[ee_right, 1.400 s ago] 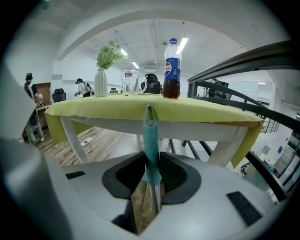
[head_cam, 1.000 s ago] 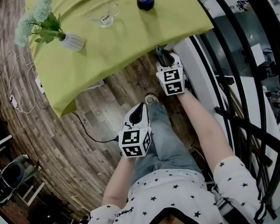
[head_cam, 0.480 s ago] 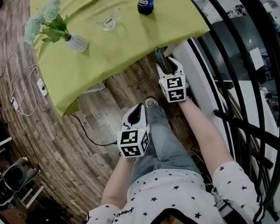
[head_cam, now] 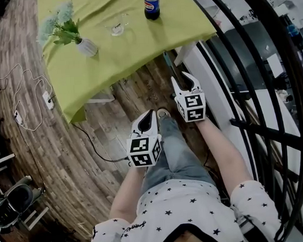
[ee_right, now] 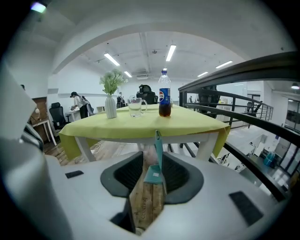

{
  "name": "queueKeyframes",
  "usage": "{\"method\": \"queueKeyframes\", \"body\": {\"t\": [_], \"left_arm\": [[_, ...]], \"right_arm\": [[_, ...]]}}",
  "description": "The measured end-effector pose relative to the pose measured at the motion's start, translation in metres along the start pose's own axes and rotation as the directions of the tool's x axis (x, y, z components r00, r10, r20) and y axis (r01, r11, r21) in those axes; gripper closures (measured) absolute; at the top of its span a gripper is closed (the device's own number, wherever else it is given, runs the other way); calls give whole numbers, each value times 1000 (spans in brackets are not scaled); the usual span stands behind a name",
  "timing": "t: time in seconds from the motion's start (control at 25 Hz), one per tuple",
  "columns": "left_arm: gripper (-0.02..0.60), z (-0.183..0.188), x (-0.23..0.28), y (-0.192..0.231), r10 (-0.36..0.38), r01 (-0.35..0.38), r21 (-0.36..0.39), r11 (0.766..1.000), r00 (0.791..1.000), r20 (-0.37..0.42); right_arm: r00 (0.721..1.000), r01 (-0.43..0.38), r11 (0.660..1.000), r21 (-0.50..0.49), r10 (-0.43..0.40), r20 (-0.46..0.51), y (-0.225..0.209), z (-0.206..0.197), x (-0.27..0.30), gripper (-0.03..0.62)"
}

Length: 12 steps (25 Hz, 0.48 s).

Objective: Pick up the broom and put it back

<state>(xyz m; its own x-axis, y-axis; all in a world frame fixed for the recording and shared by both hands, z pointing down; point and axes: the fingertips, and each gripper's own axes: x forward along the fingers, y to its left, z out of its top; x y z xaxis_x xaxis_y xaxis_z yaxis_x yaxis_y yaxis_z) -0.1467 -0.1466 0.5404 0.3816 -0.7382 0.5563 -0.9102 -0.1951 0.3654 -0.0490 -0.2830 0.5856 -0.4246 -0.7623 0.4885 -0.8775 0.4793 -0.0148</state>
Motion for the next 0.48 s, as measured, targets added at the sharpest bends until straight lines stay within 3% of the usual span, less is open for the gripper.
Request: {"method": "queueKeyframes", "body": {"t": [0.48], "left_arm": [[571, 3, -41, -26, -9, 7, 25, 1000, 998, 61]], "right_arm": [[998, 40, 998, 49, -42, 50, 13, 7, -91, 575]]}}
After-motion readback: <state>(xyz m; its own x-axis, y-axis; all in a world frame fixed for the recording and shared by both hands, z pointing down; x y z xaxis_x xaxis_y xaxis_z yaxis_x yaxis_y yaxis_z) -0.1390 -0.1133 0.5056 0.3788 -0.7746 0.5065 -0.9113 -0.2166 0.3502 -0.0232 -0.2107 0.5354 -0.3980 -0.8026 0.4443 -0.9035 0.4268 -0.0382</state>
